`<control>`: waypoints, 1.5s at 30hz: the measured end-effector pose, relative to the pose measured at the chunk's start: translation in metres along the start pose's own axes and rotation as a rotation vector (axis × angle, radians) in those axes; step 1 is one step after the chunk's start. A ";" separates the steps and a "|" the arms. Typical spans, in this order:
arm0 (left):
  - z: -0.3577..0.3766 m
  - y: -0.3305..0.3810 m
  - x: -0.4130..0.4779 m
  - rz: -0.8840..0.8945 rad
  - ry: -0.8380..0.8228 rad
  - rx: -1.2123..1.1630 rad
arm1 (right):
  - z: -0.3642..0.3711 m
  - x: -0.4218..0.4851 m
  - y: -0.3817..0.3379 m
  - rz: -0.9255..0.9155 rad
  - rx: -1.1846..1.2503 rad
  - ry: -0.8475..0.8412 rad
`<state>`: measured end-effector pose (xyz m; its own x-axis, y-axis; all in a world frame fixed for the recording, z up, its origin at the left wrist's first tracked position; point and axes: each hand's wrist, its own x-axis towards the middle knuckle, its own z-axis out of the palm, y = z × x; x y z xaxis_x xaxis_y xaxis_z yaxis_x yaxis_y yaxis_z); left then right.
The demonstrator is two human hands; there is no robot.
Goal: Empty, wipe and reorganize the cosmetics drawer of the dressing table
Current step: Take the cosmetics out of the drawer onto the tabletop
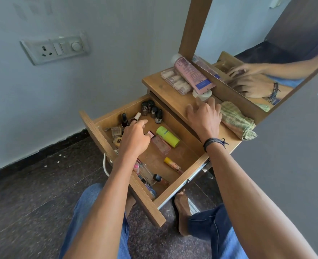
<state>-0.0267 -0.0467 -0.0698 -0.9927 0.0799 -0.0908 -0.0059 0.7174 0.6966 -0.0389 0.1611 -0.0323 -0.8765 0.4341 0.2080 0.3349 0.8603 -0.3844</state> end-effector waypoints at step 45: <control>0.013 -0.006 -0.005 0.006 -0.276 0.400 | 0.045 -0.070 0.002 -0.199 0.106 -0.490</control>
<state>-0.0204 -0.0425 -0.0829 -0.9231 0.2265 -0.3109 0.1001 0.9219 0.3744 0.0073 0.1205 -0.0877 -0.9866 0.0678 -0.1484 0.1311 0.8706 -0.4743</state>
